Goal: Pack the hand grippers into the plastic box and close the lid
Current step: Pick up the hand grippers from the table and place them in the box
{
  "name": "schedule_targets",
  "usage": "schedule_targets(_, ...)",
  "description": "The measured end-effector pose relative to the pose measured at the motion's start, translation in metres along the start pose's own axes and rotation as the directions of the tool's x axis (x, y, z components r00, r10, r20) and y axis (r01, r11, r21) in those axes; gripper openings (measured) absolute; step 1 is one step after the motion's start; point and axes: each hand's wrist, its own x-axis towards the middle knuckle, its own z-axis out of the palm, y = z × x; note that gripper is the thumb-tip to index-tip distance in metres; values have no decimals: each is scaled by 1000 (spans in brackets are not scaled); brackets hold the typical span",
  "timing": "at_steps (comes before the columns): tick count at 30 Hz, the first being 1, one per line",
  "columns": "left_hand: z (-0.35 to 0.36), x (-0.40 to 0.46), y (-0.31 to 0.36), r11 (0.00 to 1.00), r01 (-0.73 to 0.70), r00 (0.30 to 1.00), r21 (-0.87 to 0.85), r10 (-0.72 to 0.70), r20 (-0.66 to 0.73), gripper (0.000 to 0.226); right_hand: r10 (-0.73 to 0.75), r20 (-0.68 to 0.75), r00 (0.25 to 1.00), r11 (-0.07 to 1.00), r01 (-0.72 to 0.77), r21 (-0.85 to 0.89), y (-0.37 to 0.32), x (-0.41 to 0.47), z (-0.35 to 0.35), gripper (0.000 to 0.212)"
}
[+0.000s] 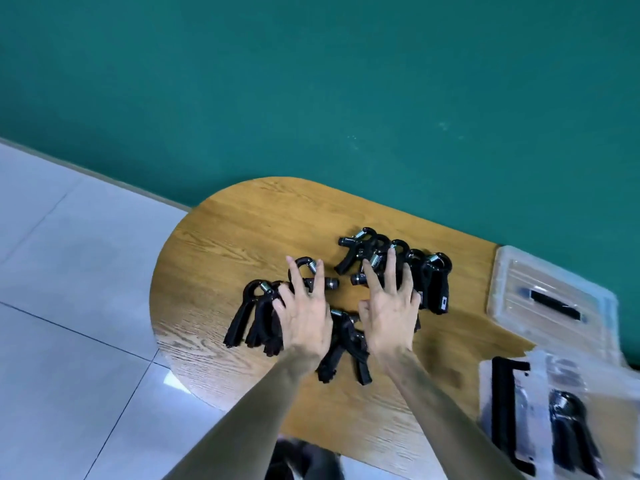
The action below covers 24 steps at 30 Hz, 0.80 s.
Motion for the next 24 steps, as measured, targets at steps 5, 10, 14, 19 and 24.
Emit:
schedule_targets(5,1,-40,62,996,-36,999,-77,36,-8,88,54,-29,998,997,-53,49,51,-30,-18,79)
schedule_targets(10,-2,-71,133,989,-97,995,-116,95,-27,82,87,-49,995,994,-84,68,123,-60,-39,79)
schedule_targets(14,1,-102,197,988,-133,991,-73,130,-41,77,145,-63,987,986,-138,97,185,-88,-55,79)
schedule_targets(19,16,-145,275,981,-196,979,6,196,-52,81,245,-76,967,964,-235,128,269,-120,-72,81)
schedule_targets(24,34,-175,344,966,-257,966,19,257,-12,91,319,-72,945,942,-307,138,351,-149,-68,81)
